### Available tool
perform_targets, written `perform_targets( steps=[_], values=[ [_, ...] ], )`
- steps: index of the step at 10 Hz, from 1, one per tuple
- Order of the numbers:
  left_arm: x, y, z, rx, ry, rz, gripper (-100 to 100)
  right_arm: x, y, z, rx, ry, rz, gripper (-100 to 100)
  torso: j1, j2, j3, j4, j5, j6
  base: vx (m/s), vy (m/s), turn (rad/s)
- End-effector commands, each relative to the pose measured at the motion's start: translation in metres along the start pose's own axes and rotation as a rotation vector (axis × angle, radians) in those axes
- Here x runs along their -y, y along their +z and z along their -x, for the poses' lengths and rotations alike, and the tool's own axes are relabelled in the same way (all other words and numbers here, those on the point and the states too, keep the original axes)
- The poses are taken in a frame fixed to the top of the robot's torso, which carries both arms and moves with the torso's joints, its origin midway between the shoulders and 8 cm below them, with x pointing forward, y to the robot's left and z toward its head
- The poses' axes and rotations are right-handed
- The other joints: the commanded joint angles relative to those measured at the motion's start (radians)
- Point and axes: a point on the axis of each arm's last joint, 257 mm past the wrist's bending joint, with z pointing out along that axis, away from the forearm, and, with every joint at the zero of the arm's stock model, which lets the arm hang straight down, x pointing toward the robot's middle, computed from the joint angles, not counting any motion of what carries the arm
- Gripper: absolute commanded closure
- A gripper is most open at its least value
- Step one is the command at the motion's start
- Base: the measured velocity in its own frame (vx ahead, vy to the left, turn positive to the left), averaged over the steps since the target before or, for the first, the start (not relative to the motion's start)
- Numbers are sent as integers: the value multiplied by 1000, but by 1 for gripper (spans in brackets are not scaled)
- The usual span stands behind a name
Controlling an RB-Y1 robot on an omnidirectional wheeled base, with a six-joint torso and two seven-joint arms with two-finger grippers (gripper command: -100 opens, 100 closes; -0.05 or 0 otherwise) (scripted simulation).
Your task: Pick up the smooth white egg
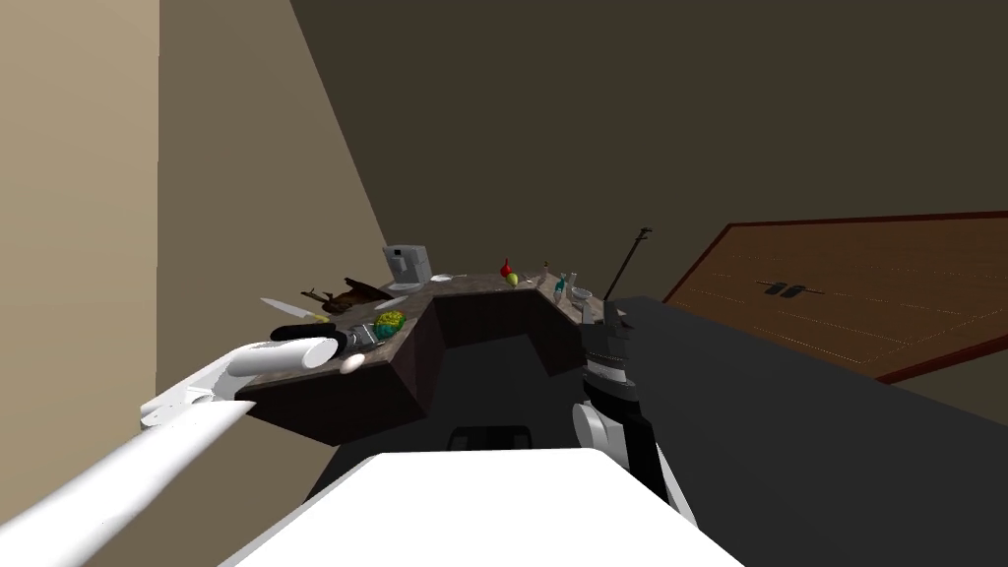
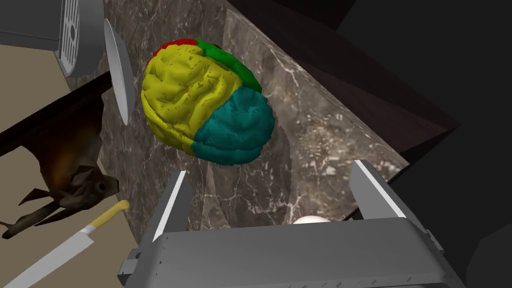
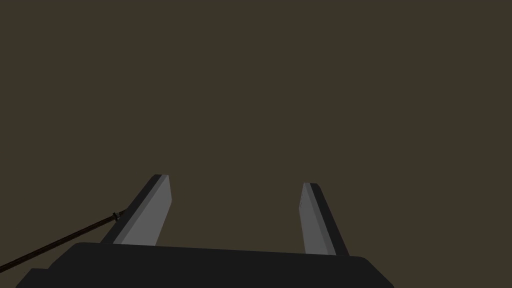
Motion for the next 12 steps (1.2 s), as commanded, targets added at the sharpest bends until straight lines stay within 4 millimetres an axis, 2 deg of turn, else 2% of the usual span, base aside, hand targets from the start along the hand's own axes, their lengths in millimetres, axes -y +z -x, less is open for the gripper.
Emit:
perform_targets(
  steps=[1,3,4,6,8,9,10,12],
  values=[
    [-9,-1,17,28,-36,14,-100,0,0,0,0,0,0,0,0,0,0,0,0,0,77,21,34],
    [-33,1,52,96,-106,49,-100,0,0,0,0,0,0,0,-4,-1,-1,0,-1,0,83,3,73],
    [-40,2,61,114,-123,60,-100,0,0,0,0,0,0,0,-4,-2,-1,0,-1,0,69,19,50],
    [-71,3,94,182,-171,108,-100,0,0,0,0,0,0,0,-2,0,0,0,-1,0,55,53,69],
    [-67,1,90,177,-169,105,-100,0,0,0,0,0,0,0,-1,2,1,0,0,0,9,37,8],
    [-68,1,91,178,-170,106,0,0,0,0,0,0,0,0,-3,3,2,1,-1,1,0,0,0],
    [-66,13,90,183,-160,87,-100,0,0,0,0,0,0,0,-4,4,2,1,-1,1,-36,16,209],
    [-57,21,82,174,-180,81,-100,0,0,0,0,0,0,0,-4,6,3,1,-1,0,-29,9,55]
  ],
)
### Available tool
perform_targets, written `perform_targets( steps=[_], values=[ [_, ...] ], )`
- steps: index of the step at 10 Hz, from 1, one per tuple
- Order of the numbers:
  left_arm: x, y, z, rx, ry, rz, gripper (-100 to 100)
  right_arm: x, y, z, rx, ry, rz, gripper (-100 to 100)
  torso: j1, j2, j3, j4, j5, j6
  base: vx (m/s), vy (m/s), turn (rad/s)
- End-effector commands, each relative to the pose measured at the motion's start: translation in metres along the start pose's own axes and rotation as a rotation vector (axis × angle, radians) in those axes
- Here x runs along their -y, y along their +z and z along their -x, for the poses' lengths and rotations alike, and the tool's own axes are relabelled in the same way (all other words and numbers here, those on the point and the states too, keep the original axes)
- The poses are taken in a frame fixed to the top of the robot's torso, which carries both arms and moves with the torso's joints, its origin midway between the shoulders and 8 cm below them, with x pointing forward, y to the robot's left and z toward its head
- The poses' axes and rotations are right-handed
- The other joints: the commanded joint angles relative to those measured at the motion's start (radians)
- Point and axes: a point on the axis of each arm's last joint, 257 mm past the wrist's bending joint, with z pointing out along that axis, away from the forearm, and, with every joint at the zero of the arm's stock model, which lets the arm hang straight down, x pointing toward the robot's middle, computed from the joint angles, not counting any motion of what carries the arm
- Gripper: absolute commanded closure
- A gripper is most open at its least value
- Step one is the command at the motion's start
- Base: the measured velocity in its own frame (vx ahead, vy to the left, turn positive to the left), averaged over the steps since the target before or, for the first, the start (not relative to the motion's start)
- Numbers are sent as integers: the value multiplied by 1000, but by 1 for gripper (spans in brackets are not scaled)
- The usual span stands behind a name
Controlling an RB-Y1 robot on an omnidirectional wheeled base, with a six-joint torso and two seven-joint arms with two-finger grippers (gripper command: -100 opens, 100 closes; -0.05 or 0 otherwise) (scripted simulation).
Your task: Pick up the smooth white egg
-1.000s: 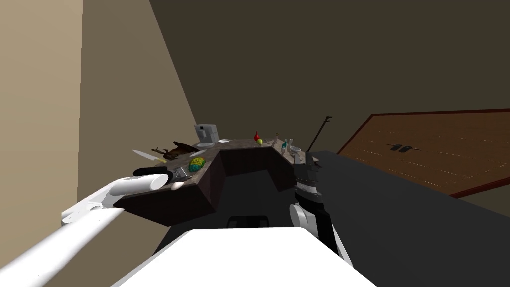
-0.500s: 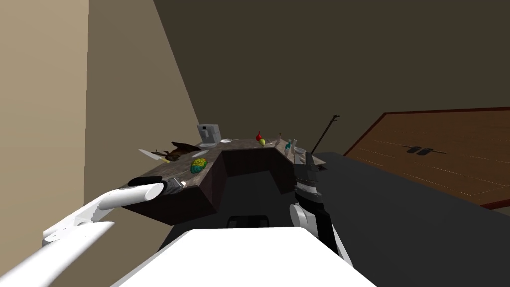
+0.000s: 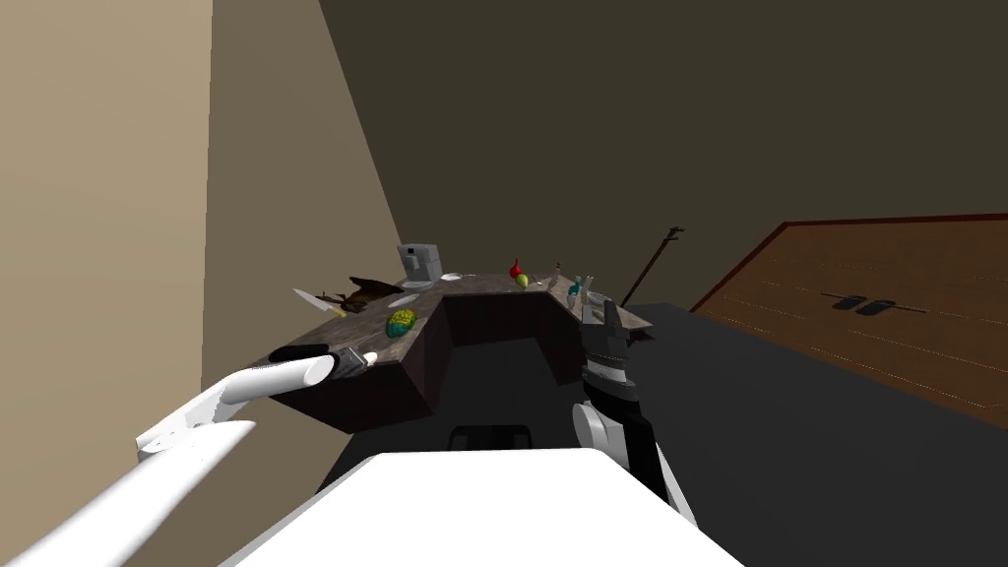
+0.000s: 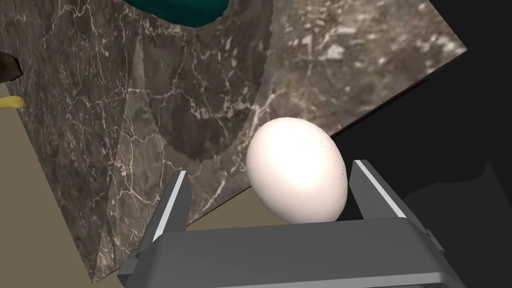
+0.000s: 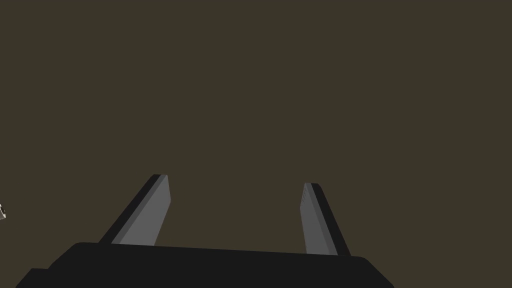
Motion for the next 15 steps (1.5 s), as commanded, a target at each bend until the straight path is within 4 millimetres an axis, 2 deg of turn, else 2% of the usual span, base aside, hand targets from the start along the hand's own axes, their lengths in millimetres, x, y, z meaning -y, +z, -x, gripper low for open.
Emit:
perform_targets(
  steps=[1,3,4,5,7,8,10,11,13,14,15],
  values=[
    [-1,12,-5,4,11,-12,-100,0,0,0,0,0,0,0,0,0,0,0,0,0,-32,9,197],
    [7,18,-18,-9,-11,-13,-100,0,0,0,0,0,0,0,1,1,0,0,0,0,-26,8,60],
    [-3,28,-18,1,9,-13,-100,0,0,0,0,0,0,0,1,0,0,0,0,0,-32,21,172],
    [2,31,-24,-1,1,-14,-100,0,0,0,0,0,0,0,1,0,0,0,0,-1,-36,14,131],
    [9,34,-39,-19,-12,-17,-100,0,0,0,0,0,0,0,1,-1,0,0,0,0,-9,6,-12],
    [-1,45,-44,-11,12,-13,-100,0,0,0,0,0,0,0,0,-2,-1,0,0,0,-23,16,206],
    [6,49,-63,-30,-5,-12,-100,0,0,0,0,0,0,0,1,0,0,0,0,0,-27,10,61],
    [-6,58,-71,-27,28,-7,-100,0,0,0,0,0,0,0,0,0,0,0,0,0,-36,27,195],
    [-1,62,-91,-44,11,0,-100,0,0,0,0,0,0,0,1,0,0,0,0,0,-25,12,52],
    [-17,72,-100,-41,45,16,-100,0,0,0,0,0,0,0,0,-1,0,0,0,0,-30,17,198],
    [-17,75,-108,-40,38,28,-100,0,0,0,0,0,0,0,1,0,0,0,0,-1,-32,14,130]
  ],
)
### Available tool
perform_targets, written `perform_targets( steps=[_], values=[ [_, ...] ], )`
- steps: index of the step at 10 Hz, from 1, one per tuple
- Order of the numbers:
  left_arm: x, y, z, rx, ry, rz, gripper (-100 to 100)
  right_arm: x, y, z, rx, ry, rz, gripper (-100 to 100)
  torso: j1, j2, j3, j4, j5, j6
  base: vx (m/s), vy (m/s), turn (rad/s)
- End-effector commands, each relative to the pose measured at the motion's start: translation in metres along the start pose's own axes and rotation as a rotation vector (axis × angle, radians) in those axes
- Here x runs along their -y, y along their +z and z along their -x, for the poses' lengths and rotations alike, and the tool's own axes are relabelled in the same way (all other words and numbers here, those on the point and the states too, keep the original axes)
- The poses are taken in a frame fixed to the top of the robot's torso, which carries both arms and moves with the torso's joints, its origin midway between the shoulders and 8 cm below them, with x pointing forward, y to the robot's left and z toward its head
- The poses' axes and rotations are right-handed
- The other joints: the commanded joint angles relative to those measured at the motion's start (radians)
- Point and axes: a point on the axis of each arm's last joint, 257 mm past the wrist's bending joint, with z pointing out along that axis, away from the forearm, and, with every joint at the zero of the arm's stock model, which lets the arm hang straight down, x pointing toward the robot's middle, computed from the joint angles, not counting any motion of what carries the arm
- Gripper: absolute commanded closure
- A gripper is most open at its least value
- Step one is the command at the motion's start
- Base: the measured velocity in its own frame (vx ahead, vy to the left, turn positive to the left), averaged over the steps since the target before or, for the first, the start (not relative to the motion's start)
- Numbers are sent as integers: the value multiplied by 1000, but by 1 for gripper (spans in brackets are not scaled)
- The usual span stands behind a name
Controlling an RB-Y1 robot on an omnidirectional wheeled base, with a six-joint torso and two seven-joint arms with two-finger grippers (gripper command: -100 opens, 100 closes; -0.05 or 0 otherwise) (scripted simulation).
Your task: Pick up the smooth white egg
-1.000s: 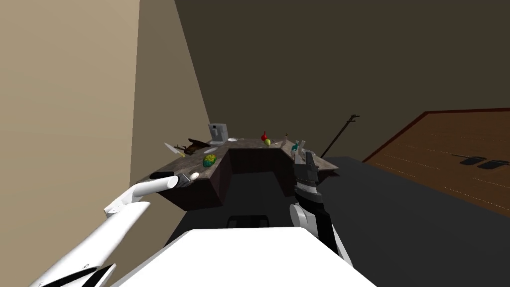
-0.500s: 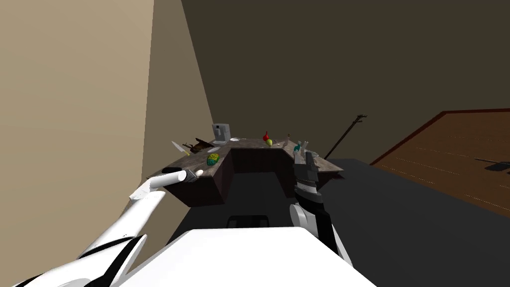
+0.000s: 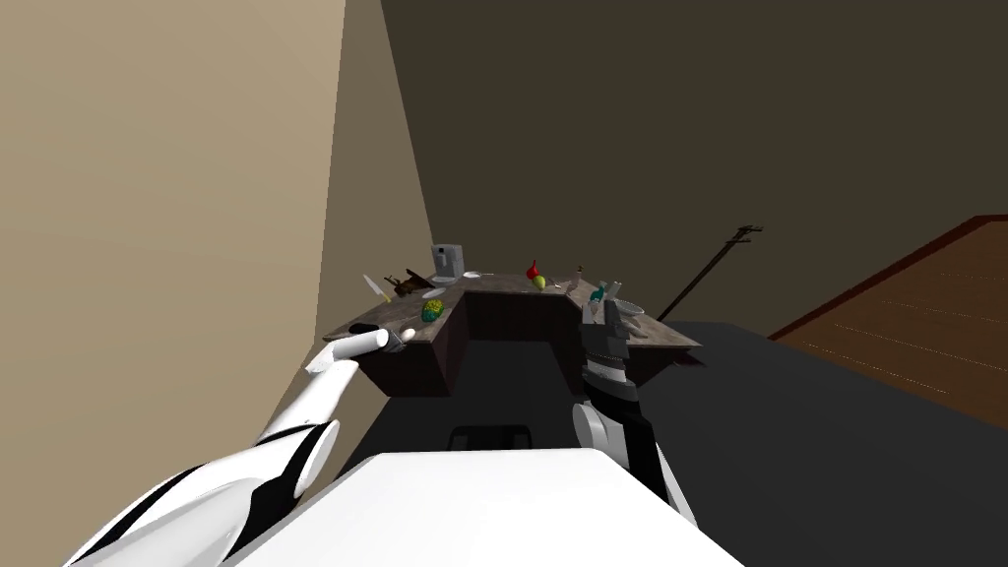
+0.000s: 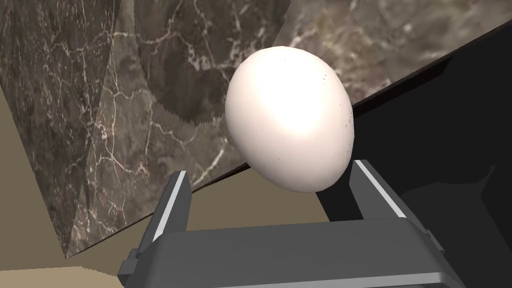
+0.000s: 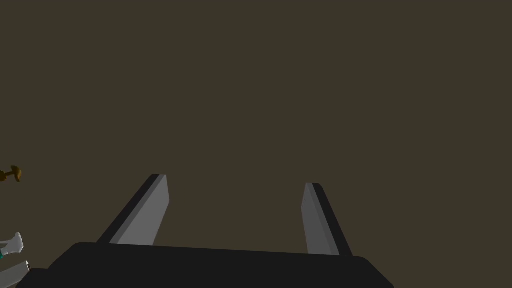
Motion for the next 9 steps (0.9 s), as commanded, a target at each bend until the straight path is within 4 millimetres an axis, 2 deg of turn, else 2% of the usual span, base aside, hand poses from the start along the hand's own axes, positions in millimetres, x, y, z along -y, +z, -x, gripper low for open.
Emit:
perform_targets(
  steps=[1,2,4,5,6,8,9],
  values=[
    [5,1,-21,-20,0,-1,-100,0,0,0,0,0,0,0,0,0,0,0,0,0,-14,7,-16],
    [-12,10,-33,-16,45,15,-100,0,0,0,0,0,0,0,-1,-1,0,0,0,1,-29,20,197],
    [-6,10,-54,-39,37,19,-100,0,0,0,0,0,0,0,0,0,0,0,0,0,-23,14,46],
    [-6,11,-58,-41,35,22,-100,0,0,0,0,0,0,0,0,-1,0,0,0,0,-2,4,-12],
    [-23,18,-76,-47,84,40,-100,0,0,0,0,0,0,0,-1,-1,-1,0,0,0,-27,16,193],
    [-20,17,-97,-66,81,47,-100,0,0,0,0,0,0,0,0,0,0,0,0,0,-26,11,67],
    [-37,21,-115,-70,141,61,-100,0,0,0,0,0,0,0,-1,-1,0,0,0,0,-31,26,210]
  ],
)
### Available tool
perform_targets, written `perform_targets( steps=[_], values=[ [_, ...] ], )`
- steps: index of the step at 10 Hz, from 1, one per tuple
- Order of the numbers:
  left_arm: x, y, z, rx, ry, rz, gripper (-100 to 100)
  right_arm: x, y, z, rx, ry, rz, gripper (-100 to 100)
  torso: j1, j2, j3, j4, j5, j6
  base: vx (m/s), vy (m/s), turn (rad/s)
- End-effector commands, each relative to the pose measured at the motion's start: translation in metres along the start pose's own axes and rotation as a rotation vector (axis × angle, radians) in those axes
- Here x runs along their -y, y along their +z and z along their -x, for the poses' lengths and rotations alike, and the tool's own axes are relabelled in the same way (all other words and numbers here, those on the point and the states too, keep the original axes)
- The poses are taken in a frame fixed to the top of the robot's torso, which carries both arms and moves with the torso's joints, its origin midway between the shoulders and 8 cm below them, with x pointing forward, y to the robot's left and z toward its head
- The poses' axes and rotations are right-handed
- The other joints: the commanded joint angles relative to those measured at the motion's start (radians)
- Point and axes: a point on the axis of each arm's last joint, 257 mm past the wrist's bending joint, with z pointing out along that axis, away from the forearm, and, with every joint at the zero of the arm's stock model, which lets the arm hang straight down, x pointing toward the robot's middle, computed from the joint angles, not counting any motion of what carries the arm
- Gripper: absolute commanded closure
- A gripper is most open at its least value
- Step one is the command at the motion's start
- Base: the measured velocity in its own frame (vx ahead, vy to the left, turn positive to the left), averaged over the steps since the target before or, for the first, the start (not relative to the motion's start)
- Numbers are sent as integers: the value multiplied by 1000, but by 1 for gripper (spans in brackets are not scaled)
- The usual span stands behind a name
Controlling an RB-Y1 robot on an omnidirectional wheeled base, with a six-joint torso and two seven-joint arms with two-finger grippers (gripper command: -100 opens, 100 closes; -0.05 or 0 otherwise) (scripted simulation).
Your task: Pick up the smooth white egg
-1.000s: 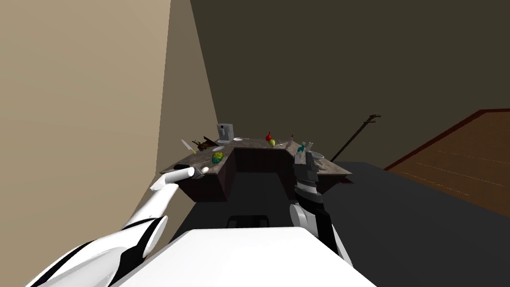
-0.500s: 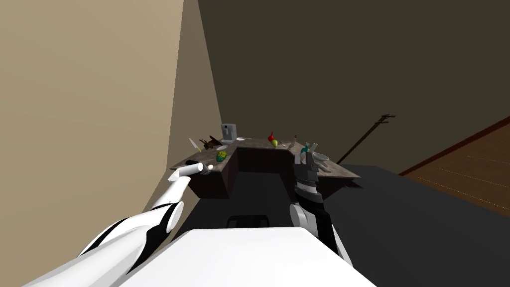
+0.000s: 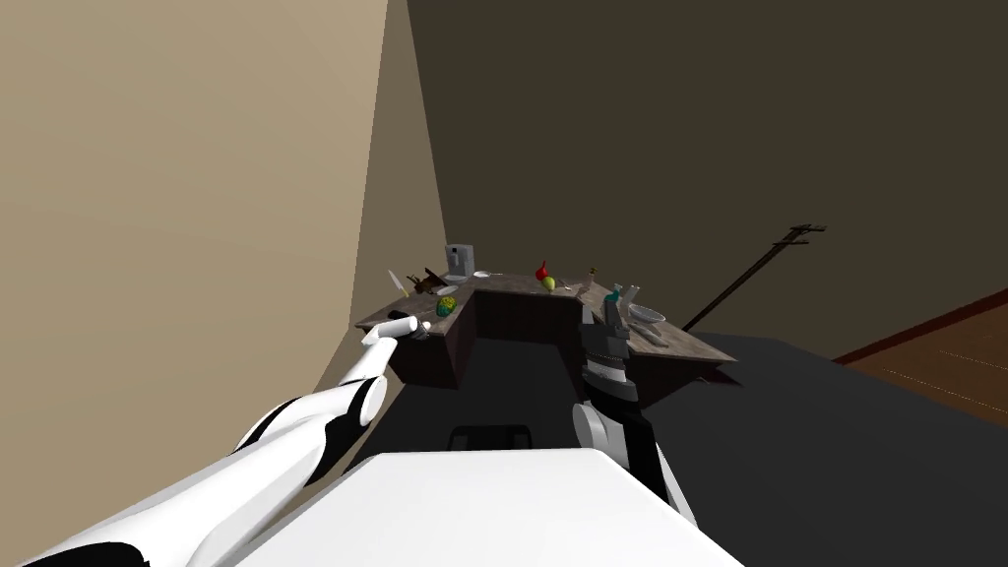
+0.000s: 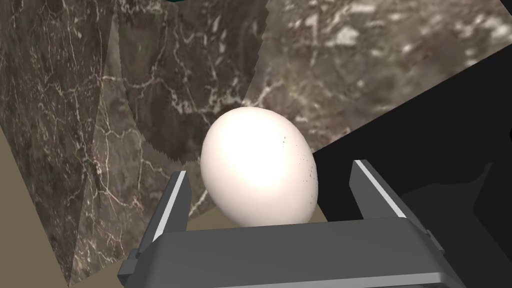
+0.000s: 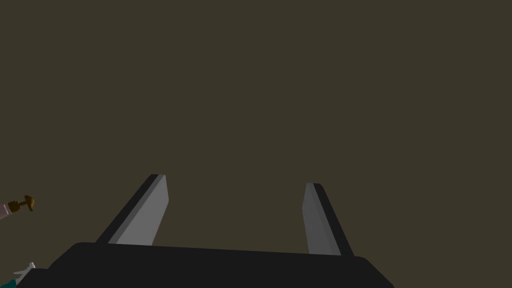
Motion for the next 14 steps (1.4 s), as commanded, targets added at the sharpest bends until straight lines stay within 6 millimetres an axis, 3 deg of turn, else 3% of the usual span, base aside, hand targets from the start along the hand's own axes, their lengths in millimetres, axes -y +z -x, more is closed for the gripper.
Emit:
perform_targets(
  steps=[1,3,4,6,7,8,12,13,14],
  values=[
    [-7,3,-19,-8,27,27,-100,0,0,0,0,0,0,0,0,0,0,0,0,0,-29,17,107],
    [2,-1,-35,-29,29,15,-100,0,0,0,0,0,0,0,-1,-1,0,0,0,1,-6,8,-15],
    [-16,4,-59,-38,95,35,-100,0,0,0,0,0,0,0,-1,-1,-1,0,0,1,-27,25,210],
    [-11,0,-82,-60,98,41,-100,0,0,0,0,0,0,0,0,0,0,0,0,1,-23,14,59],
    [-11,1,-75,-53,96,38,-100,0,0,0,0,0,0,0,-1,0,0,0,0,1,-4,3,-13],
    [-11,1,-77,-54,96,38,100,0,0,0,0,0,0,0,-1,-1,0,0,0,0,0,0,0],
    [-6,0,-78,-57,96,29,100,0,0,0,0,0,0,0,-1,-2,-2,-3,1,1,1,1,0],
    [-6,0,-78,-57,96,28,0,0,0,0,0,0,0,0,-1,-2,-2,-3,1,1,0,0,0],
    [6,-3,-52,-44,31,19,100,0,0,0,0,0,0,0,-1,-2,-2,-3,1,1,22,-33,-233]
  ],
)
